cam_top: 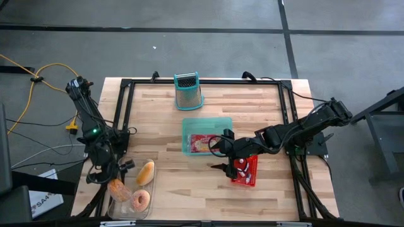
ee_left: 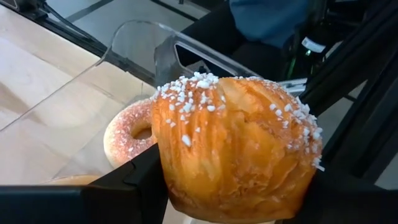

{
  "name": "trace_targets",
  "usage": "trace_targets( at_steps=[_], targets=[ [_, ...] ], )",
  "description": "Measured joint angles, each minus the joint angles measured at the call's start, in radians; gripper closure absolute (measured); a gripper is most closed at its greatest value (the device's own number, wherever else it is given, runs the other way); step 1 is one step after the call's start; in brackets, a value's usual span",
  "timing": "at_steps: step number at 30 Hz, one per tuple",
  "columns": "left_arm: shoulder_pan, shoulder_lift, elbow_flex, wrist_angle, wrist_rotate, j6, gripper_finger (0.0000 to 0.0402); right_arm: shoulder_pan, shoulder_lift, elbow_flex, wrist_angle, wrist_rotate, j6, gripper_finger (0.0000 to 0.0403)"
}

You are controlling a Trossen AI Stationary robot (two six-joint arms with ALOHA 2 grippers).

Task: Pick & Place Food Item
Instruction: Put the bread into the transparent bin

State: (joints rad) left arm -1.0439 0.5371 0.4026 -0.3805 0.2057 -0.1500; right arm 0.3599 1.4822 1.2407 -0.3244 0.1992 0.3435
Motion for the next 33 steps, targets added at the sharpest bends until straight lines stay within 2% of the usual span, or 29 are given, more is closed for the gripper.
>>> trace_targets(
  at_steps=[6, 33],
  targets=[
    [0.0, 0.036, 0.0, 0.0, -0.01, 0.037, 0.016, 0.0, 0.0, 0.0, 0.0, 0.0, 0.0, 0.0053],
    [0.0, 0.056, 0.0, 0.009, -0.041, 0.022, 0.016, 0.0, 0.0, 0.0, 0.0, 0.0, 0.0, 0.0053]
  ],
)
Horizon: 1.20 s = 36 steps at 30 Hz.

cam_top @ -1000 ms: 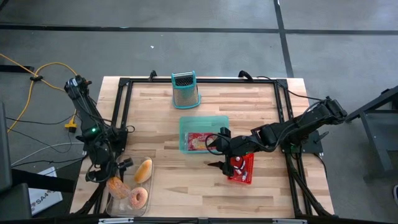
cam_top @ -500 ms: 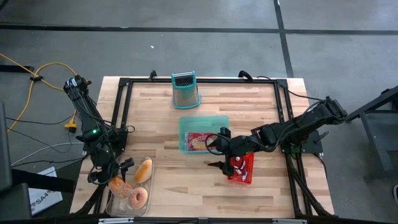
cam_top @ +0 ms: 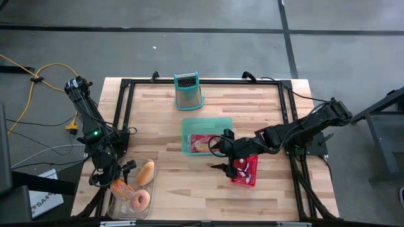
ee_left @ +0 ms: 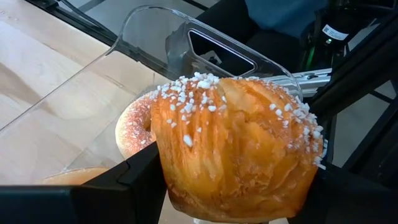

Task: Pick & Place Food Item
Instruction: Put the bread into the transparent bin

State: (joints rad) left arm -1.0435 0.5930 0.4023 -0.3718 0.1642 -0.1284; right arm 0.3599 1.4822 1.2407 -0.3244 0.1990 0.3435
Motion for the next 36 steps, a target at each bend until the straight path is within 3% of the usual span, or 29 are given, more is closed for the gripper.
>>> trace_targets(
  at_steps=[36],
  targets=[
    [0.0, 0.0, 0.0, 0.046, -0.003, -0.049, 0.016, 0.0, 0.0, 0.0, 0.0, 0.0, 0.0, 0.0053]
  ],
)
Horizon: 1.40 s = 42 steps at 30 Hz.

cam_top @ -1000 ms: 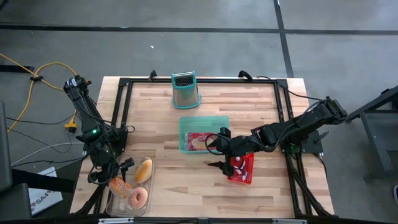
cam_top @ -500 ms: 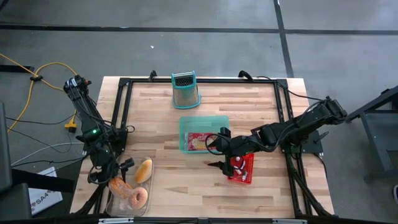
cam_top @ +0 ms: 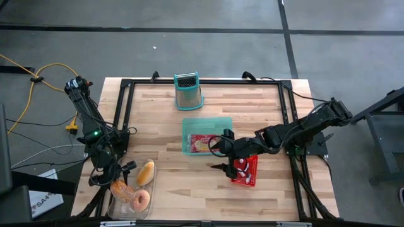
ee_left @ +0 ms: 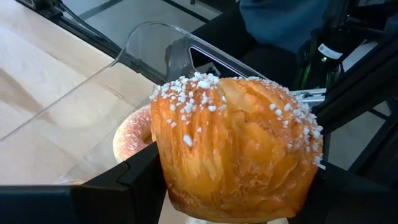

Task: Pick & Place Food Item
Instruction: Put the bread into the transparent bin, then return to Home Position

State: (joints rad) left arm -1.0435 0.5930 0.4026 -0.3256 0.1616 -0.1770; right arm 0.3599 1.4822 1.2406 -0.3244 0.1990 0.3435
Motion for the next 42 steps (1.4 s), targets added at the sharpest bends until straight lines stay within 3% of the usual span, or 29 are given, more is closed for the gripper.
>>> trace_targets(
  at_steps=[24, 35, 42],
  targets=[
    [0.0, 0.0, 0.0, -0.059, -0.033, 0.048, 0.0158, 0.0, 0.0, 0.0, 0.0, 0.0, 0.0, 0.0053],
    [0.0, -0.001, 0.0, -0.083, -0.033, 0.065, 0.0077, 0.0, 0.0, 0.0, 0.0, 0.0, 0.0, 0.0053],
    [0.0, -0.009, 0.0, -0.085, -0.033, 0.065, 0.0065, 0.0, 0.0, 0.0, 0.0, 0.0, 0.0, 0.0053]
  ],
)
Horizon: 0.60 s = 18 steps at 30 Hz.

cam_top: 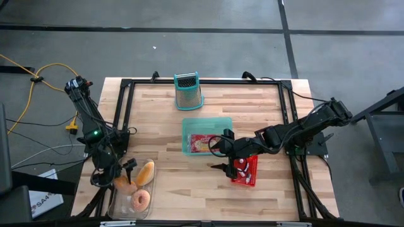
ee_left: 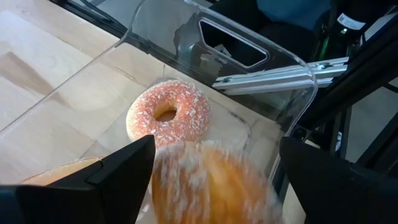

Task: Pick & Place Food Item
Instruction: Return to Home Position

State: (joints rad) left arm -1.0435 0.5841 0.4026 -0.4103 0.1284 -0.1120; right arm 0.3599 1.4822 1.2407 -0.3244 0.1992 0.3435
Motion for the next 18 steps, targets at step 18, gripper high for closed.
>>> trace_targets(
  at_steps=[18],
  targets=[
    [0.0, -0.039, 0.0, -0.002, 0.001, 0.07, 0.0065, 0.0, 0.0, 0.0, 0.0, 0.0, 0.0, 0.0053]
  ],
)
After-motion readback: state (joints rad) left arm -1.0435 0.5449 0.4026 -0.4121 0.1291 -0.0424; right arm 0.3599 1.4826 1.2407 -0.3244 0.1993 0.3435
